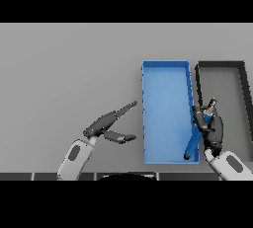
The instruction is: Pick up the blue pipe and place it into the blue bin.
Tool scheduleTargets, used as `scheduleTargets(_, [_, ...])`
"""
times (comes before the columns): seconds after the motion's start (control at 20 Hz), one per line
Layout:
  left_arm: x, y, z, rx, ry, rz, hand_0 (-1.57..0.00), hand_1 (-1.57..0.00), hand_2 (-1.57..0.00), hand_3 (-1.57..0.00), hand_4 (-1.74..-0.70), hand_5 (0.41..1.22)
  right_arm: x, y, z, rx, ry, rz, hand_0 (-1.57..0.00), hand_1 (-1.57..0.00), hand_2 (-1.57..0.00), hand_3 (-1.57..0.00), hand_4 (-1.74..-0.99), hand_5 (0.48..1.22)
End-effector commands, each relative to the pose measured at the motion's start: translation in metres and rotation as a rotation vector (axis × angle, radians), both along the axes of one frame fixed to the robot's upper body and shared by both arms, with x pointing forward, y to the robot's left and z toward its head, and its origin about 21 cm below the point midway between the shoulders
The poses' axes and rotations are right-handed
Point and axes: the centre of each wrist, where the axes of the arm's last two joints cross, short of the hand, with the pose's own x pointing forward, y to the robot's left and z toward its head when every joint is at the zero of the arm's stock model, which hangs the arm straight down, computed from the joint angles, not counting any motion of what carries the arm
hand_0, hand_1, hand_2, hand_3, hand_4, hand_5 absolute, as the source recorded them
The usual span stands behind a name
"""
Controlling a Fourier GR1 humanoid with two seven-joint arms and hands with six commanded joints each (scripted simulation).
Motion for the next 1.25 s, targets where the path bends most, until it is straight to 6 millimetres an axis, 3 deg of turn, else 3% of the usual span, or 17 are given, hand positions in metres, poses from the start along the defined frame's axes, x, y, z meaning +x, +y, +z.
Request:
scheduleTargets(0.0, [-0.001, 0.0, -0.001, 0.005, 0.001, 0.005, 0.0, 0.0, 0.0, 0.0, -0.88, 0.427, -0.002, 0.006, 0.0, -0.016, 0.029, 0.05, -0.6, -0.55, -0.55, -0.32, -1.337, 1.221])
scheduleTargets(0.15, [-0.001, -0.001, 0.002, 0.004, 0.013, 0.004, 0.0, 0.0, 0.0, 0.0, -0.88, 0.429, 0.001, 0.007, 0.001, -0.102, 0.115, 0.158, -0.31, -0.28, -0.28, -0.16, -1.175, 1.084])
scheduleTargets(0.3, [-0.002, -0.003, 0.002, -0.002, 0.01, 0.008, 0.0, 0.0, 0.0, 0.0, -0.89, 0.428, -0.004, 0.005, -0.003, -0.107, 0.244, 0.192, -0.16, -0.14, -0.14, -0.08, -1.083, 0.934])
scheduleTargets(0.75, [-0.002, -0.002, 0.003, 0.003, 0.01, 0.014, 0.0, 0.0, 0.0, 0.0, -0.89, 0.429, 0.002, 0.01, -0.007, -0.176, 0.347, 0.248, -0.02, -0.02, -0.02, -0.01, -1.033, 0.696])
scheduleTargets(1.2, [-0.012, 0.001, -0.001, -0.001, 0.0, 0.005, 0.0, 0.0, 0.0, 0.0, -0.88, 0.431, 0.003, 0.015, -0.008, -0.183, 0.353, 0.281, -0.01, -0.01, -0.01, 0.0, -1.022, 0.643])
